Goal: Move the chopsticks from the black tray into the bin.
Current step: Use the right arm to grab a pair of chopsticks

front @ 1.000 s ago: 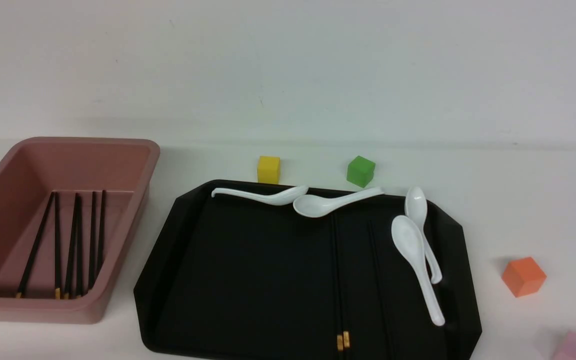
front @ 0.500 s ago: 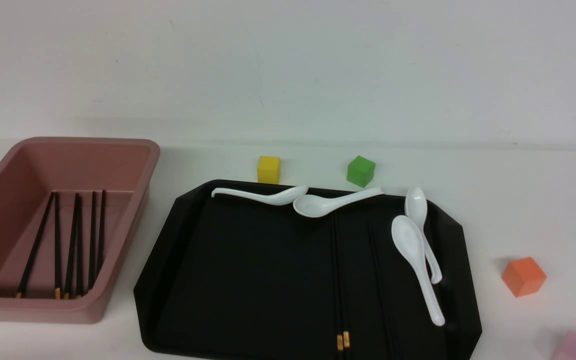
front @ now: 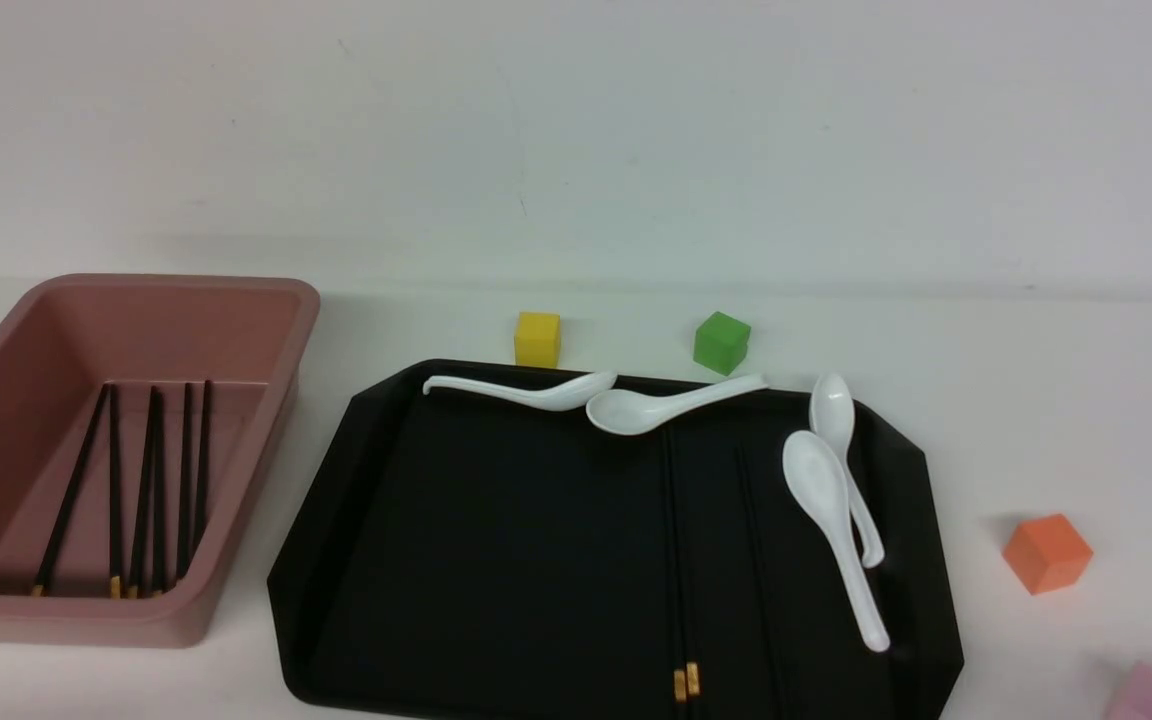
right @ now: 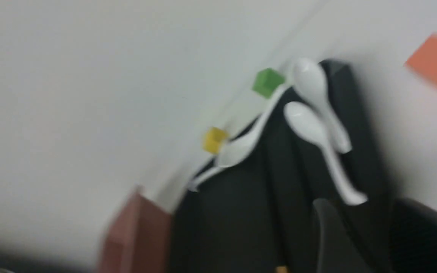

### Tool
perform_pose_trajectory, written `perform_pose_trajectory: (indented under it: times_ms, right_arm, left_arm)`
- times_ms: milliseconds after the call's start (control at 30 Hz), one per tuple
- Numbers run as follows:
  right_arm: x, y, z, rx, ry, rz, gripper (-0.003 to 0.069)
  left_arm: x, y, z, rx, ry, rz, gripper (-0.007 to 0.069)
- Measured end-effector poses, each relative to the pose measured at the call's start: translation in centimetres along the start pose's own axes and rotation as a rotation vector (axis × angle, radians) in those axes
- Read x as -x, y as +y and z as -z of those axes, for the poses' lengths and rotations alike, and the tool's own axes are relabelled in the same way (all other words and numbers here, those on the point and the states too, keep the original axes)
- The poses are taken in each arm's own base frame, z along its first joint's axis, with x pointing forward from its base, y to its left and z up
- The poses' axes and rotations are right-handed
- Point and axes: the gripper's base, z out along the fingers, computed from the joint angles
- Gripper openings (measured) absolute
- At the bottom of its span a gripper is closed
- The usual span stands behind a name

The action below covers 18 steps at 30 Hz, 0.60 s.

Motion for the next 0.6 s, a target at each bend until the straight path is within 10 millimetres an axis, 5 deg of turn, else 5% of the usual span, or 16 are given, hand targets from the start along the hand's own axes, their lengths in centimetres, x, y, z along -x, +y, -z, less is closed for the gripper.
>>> perform_pose_trajectory:
  times_ms: [333, 433, 500, 600]
  right_arm:
    - [0.7, 1.2, 0.3, 0.062, -0.042, -0.048, 0.0240]
    - [2.3, 4.1, 1.2, 0.159, -0.135, 0.072, 0.0235]
    - [4.1, 7.7, 2.5, 0.239, -0.228, 0.222, 0.0194]
    - [6.1, 12.1, 2.8, 0.229, -0.253, 0.462, 0.0074]
  left_arm:
    - [0.0, 0.0, 0.0, 0.000, 0.000, 0.000, 0.0040]
    - [0.0, 0.0, 0.0, 0.000, 0.000, 0.000, 0.0042]
    - [0.0, 0.0, 0.0, 0.000, 0.000, 0.000, 0.0046]
    - [0.0, 0.0, 0.0, 0.000, 0.000, 0.000, 0.0050]
